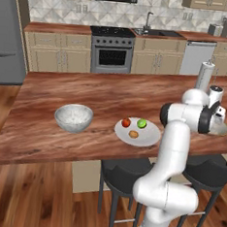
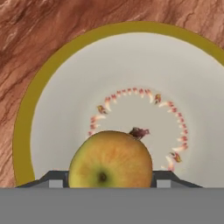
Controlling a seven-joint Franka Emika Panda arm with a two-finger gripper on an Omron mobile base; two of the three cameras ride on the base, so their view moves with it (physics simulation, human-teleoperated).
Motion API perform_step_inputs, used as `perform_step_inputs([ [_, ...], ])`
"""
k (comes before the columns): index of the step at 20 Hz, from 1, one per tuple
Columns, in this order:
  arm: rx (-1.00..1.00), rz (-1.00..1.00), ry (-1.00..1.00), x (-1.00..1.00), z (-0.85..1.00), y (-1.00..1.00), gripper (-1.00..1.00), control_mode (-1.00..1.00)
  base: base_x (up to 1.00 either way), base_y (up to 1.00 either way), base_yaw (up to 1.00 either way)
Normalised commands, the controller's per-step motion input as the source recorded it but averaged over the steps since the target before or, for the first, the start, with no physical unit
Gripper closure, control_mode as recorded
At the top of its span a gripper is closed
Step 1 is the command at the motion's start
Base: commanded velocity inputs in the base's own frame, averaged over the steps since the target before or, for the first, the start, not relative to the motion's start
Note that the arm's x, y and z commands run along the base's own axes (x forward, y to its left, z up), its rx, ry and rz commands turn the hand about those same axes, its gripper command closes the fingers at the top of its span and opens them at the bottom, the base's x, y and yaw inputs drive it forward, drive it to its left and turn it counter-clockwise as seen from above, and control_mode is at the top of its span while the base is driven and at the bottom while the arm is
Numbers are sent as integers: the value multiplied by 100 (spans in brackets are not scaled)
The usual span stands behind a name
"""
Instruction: Take the fruits from the plate on the dining counter and place two fruits in each bowl.
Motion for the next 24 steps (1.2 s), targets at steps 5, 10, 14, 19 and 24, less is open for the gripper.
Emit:
perform_step_inputs([
  [5, 1, 0, 0, 31, 0, -20, -100, -100, 0, 0, 0],
  [10, 0, 0, 0, 28, -5, -12, -100, -100, 0, 0, 0],
  [14, -1, 0, 0, -18, 0, 9, -100, -100, 0, 0, 0],
  [19, -7, 0, -11, -91, 51, 46, -100, -100, 0, 0, 0],
  [24, -11, 0, 0, -100, 20, 95, -100, -100, 0, 0, 0],
])
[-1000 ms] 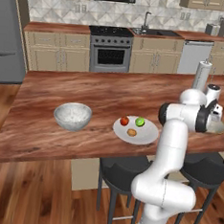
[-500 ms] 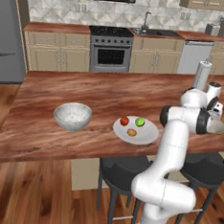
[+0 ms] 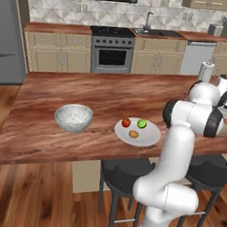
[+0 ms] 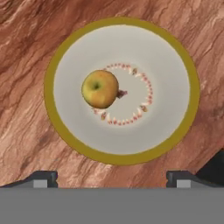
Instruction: Take the fruits from the plate on the dining counter and place two fruits in each bowl.
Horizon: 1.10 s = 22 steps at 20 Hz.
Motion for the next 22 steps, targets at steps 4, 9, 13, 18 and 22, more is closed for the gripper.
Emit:
perform_step_inputs([
  [4, -5, 2, 8, -97, 0, 100, -100, -100, 0, 0, 0],
  [9, -1, 22, 11, -39, 2, 100, -100, -100, 0, 0, 0],
  [13, 2, 26, 9, 29, 42, 100, -100, -100, 0, 0, 0],
  [18, -1, 23, 2, 30, 14, 100, -100, -100, 0, 0, 0],
  [22, 0, 28, 10, 25, 3, 100, -100, -100, 0, 0, 0],
])
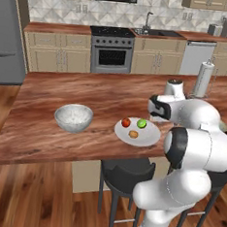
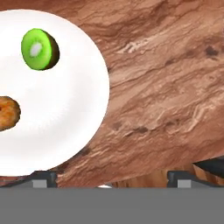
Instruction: Take the fruits from the plate on the dining counter and place two fruits in each bowl.
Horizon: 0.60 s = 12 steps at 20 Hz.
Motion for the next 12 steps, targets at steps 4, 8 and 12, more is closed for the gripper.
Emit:
perform_step_inputs([
  [4, 0, 26, 16, 30, 0, 79, -100, -100, 0, 0, 0],
  [8, 0, 13, 7, 69, 0, 15, -100, -100, 0, 0, 0],
  [12, 0, 6, 1, 70, -1, 0, -100, -100, 0, 0, 0],
])
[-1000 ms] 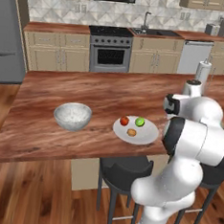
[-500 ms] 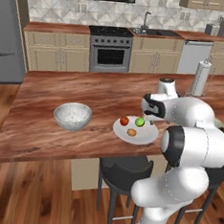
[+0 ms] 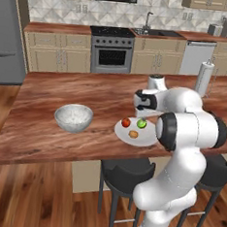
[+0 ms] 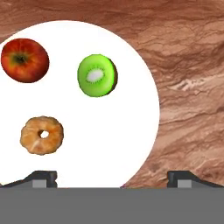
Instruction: Take the fruits from the plate on the dining counter and place two fruits in each bowl.
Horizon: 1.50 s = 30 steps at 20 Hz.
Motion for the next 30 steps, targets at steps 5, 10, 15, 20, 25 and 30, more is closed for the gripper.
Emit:
perform_step_inputs([
  [5, 2, 2, 2, 37, -33, 6, -100, -100, 0, 0, 0],
  [10, 5, 2, 1, 25, -57, 2, -100, -100, 0, 0, 0],
  [15, 1, 2, 0, 47, -39, 0, -100, -100, 0, 0, 0],
  [20, 0, 3, -2, 44, -26, 0, -100, -100, 0, 0, 0],
  [25, 0, 2, 0, 43, -28, 0, -100, -100, 0, 0, 0],
  [30, 0, 2, 0, 11, -40, 0, -100, -100, 0, 0, 0],
])
